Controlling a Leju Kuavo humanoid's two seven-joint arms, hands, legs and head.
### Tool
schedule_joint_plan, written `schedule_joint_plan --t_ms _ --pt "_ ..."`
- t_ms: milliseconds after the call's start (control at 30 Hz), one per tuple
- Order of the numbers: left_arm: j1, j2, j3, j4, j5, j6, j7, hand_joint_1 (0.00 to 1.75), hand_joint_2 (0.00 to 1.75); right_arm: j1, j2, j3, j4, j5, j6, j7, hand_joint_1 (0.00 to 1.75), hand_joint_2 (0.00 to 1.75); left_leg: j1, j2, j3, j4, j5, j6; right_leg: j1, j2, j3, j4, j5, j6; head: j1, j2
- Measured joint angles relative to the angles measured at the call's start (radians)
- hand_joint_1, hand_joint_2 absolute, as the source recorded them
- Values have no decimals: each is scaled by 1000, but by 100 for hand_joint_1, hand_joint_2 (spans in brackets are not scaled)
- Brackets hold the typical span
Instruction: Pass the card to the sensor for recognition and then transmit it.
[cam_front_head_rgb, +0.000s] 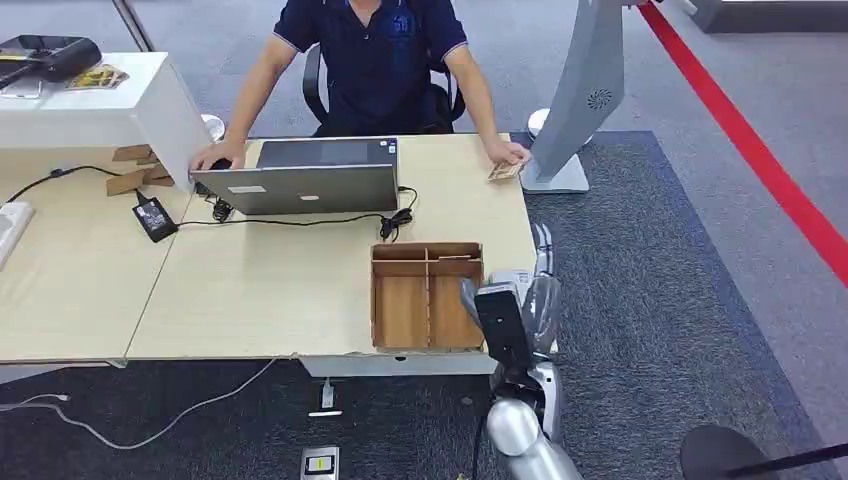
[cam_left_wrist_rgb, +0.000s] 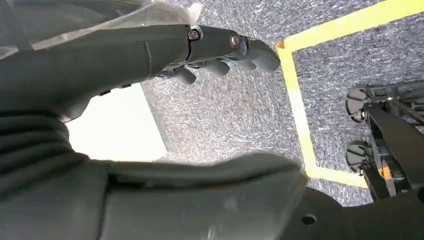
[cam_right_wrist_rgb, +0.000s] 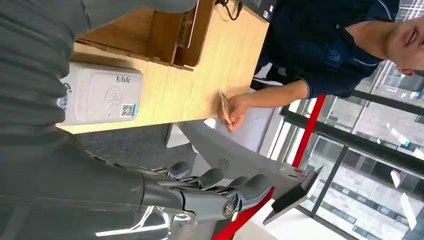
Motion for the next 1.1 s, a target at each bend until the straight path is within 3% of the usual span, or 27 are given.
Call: schedule_joint_plan --t_ms 67,100,1100 --pt "0 0 0 0 3 0 0 0 175 4 -1 2 -9 0 0 -2 0 175 0 0 0 0 0 0 0 0 0 0 0 0 0 0" --pt "0 0 0 0 4 0 0 0 0 7 -2 3 -16 2 0 -4 0 175 0 0 0 0 0 0 0 0 0 0 0 0 0 0" --pt "0 0 0 0 7 1 0 0 0 23 -13 38 -93 9 0 12 0 175 0 0 0 0 0 0 0 0 0 0 0 0 0 0"
